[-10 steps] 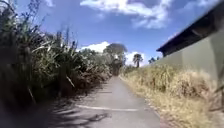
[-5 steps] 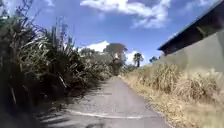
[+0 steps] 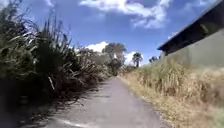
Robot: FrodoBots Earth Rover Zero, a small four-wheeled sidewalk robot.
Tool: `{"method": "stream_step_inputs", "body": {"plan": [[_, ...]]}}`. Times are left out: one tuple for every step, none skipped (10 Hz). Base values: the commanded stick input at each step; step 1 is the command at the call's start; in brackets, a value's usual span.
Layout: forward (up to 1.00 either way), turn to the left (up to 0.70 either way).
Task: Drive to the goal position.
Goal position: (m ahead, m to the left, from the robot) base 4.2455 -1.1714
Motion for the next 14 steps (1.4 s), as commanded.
{"method": "stream_step_inputs", "body": {"plan": [[0.7,0.0],[0.7,0.0],[0.7,0.0],[0.7,0.0],[0.7,0.0],[0.7,0.0],[0.7,0.0],[0.7,0.0],[0.7,0.0],[0.7,0.0],[0.7,0.0],[0.7,0.0],[0.7,0.0],[0.7,0.0]]}}
